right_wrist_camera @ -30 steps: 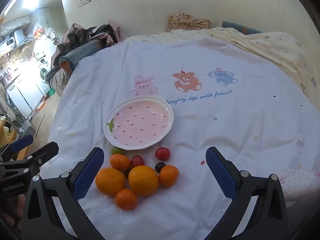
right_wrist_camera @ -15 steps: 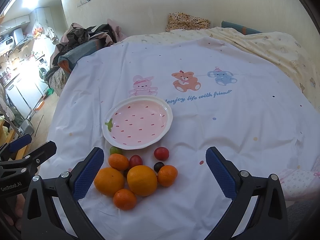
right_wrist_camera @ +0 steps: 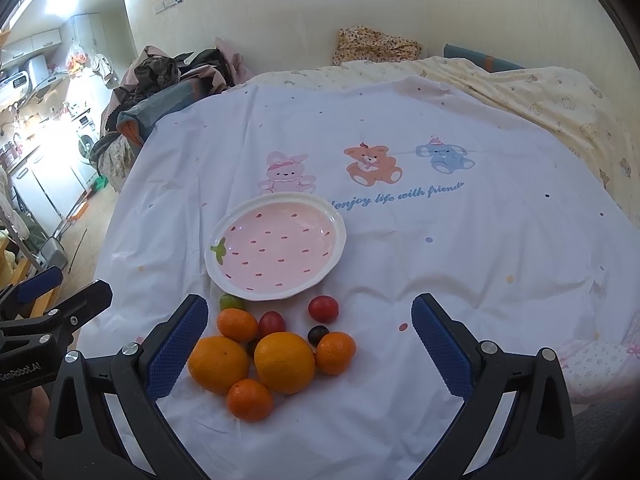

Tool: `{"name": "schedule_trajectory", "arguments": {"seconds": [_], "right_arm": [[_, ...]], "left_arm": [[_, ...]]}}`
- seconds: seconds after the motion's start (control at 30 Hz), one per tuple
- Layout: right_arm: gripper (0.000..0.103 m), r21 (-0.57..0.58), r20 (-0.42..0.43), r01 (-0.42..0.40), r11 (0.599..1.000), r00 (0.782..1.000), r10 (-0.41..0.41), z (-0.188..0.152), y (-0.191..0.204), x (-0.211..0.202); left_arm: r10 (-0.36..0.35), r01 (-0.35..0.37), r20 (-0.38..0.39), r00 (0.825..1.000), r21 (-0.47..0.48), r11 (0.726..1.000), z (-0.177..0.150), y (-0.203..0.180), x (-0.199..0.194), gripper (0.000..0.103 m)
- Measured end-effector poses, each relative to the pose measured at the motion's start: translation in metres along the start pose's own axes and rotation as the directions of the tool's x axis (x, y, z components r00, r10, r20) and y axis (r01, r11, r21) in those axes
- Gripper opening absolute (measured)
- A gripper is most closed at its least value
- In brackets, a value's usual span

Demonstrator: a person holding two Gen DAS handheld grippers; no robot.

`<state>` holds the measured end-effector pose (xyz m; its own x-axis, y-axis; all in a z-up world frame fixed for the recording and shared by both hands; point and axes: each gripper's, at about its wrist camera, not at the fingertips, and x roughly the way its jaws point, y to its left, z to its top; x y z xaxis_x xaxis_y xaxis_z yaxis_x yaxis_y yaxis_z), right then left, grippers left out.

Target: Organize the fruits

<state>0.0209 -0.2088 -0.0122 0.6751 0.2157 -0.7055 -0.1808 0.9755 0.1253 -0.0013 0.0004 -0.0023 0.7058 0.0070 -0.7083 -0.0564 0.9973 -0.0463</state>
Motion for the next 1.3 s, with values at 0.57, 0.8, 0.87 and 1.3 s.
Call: {"name": "schedule_trajectory", "arguments": {"seconds": [0.57, 0.8, 0.87, 1.3], "right_arm": [[0.103, -0.003, -0.001, 0.007, 1.0, 1.0, -0.007, 0.0003, 0.0, -0.0011], [0.103, -0.002, -0.001, 0.009, 1.0, 1.0, -0.009, 0.0, 0.0002, -0.001], [0.103, -0.002, -0.001, 0.008, 1.0, 1.0, -0.008, 0.0001, 0.0, -0.001], [0.103, -0.002, -0.001, 0.008, 1.0, 1.0, -0.008, -0.0001, 0.0004, -0.0009]], "left_arm": [[0.0, 0.0, 0.001, 1.0, -0.001, 1.0, 0.0012, -0.0012, -0.0002, 0.103], [-0.001, 0.001, 0.001, 1.0, 0.001, 1.0, 0.001, -0.0013, 0.0006, 0.103], [-0.001, 0.001, -0.001, 1.0, 0.0, 1.0, 0.0009, -0.001, 0.0001, 0.103], [-0.003, 0.003, -0.001, 1.0, -0.003, 1.0, 0.0024, -0.0003, -0.0013, 0.103]]}}
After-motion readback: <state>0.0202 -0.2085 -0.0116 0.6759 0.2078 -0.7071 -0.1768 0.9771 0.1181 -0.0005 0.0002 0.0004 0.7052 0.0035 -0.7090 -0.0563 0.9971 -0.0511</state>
